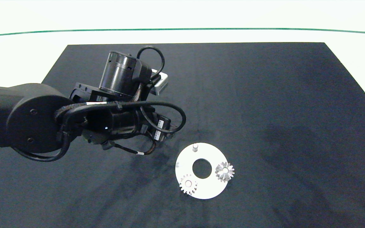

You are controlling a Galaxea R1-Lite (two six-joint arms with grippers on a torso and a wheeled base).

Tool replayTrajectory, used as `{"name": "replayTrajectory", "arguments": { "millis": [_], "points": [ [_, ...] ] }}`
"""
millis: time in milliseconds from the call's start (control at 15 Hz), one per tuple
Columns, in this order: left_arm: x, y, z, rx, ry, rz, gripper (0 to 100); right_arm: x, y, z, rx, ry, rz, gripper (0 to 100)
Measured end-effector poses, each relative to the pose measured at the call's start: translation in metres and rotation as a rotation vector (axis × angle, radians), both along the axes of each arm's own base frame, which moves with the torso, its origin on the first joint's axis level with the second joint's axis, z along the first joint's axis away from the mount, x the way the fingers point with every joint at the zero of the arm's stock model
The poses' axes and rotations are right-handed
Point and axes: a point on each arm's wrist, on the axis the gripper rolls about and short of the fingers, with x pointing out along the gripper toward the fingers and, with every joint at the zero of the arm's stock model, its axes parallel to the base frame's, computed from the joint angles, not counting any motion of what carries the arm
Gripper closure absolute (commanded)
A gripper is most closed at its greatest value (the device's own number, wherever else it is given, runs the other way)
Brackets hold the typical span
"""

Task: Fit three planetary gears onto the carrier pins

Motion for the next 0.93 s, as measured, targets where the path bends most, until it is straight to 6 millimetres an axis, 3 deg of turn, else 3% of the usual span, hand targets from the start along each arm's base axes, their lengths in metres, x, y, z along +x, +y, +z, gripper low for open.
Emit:
{"name": "replayTrajectory", "arguments": {
  "millis": [400,933],
  "points": [
    [0.020,-0.001,-0.019,0.012,0.024,0.037,0,-0.002,-0.001,0.000,0.002,-0.003,-0.001,0],
    [0.026,0.004,-0.029,0.032,0.051,0.059,1,-0.003,-0.002,0.000,0.004,-0.006,-0.001,0]
  ]
}}
